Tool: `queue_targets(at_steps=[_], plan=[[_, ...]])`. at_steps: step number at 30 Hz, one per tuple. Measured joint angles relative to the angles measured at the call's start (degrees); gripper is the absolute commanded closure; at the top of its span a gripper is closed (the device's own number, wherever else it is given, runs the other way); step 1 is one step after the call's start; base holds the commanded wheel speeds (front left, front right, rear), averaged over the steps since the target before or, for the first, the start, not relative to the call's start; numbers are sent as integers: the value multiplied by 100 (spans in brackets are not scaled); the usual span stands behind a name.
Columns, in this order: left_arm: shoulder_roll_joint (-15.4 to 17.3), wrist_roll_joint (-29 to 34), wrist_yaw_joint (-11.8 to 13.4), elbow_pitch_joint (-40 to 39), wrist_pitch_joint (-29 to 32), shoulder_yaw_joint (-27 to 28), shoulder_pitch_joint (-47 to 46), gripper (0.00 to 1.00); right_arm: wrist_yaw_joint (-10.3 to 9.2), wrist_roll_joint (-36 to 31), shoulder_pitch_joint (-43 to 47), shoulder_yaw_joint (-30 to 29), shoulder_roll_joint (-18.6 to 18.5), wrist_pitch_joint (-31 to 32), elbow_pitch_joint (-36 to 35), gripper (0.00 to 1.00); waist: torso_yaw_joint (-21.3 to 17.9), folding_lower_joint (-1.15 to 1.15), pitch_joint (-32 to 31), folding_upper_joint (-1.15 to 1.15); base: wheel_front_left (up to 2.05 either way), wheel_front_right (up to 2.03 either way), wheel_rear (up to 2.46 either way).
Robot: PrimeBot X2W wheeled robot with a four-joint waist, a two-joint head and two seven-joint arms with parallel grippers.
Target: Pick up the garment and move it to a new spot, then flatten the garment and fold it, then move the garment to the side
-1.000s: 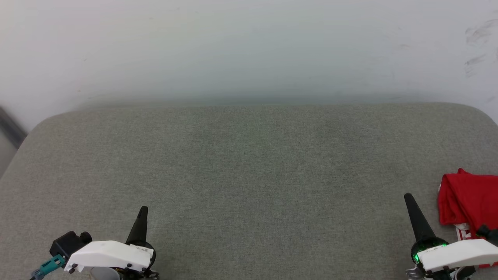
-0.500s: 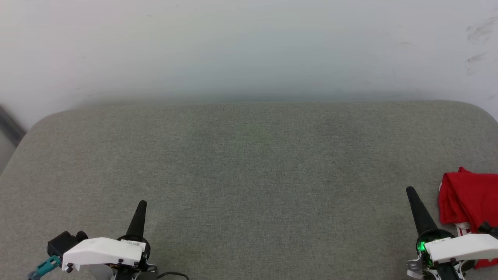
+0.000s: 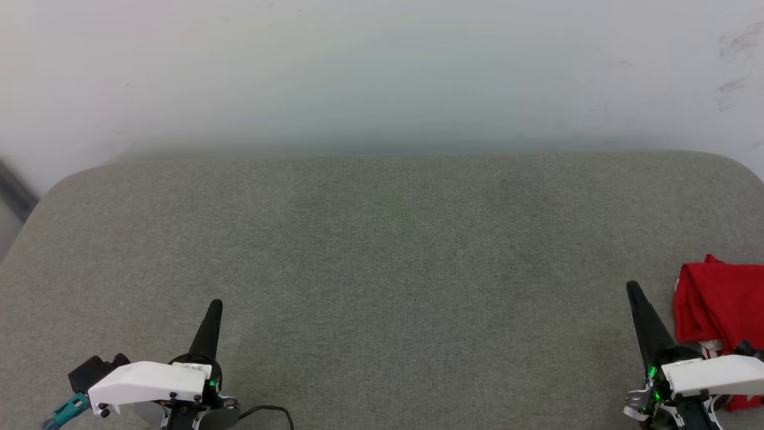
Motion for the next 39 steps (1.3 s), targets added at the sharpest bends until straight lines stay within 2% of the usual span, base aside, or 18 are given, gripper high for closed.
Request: queue_targets(at_steps=[39], plan=[[-310, -1214, -377, 79, 413, 523, -205, 100, 0, 1546, -339, -101, 4, 101, 339, 100, 1, 0, 124, 0, 0, 0, 0]])
